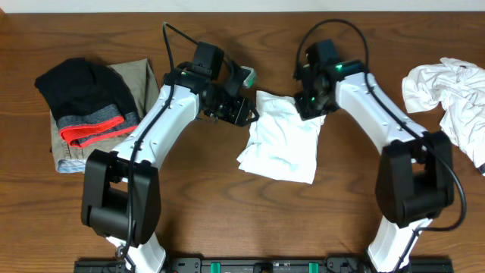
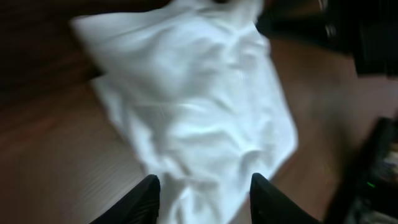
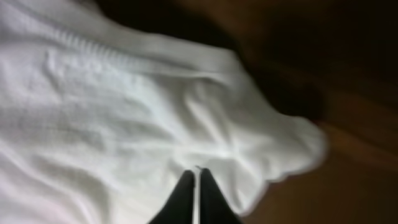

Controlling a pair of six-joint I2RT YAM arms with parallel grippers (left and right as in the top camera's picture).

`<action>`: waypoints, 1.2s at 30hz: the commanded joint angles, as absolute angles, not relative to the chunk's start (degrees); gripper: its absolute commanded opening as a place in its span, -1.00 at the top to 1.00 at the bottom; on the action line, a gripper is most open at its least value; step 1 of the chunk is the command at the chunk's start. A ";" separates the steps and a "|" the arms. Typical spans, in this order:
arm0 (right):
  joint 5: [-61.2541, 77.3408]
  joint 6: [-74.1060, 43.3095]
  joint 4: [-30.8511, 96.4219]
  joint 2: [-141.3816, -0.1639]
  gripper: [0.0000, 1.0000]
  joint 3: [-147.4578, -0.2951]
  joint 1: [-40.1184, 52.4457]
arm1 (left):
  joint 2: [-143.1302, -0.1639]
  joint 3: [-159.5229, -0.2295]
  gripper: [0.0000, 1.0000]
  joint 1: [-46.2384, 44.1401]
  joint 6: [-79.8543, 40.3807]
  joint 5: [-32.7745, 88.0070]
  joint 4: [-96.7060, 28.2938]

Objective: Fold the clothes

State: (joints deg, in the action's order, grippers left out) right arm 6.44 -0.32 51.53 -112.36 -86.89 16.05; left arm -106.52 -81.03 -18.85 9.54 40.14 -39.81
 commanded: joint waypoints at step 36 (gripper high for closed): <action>9.63 -4.23 40.64 -111.46 0.78 -69.25 14.94 | -123.13 -80.29 0.02 -21.19 3.11 22.70 -36.95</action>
State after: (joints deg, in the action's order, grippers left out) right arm 10.48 -3.25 40.93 -110.93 -70.02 15.31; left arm -121.60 -80.99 -21.54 6.98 36.16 -37.23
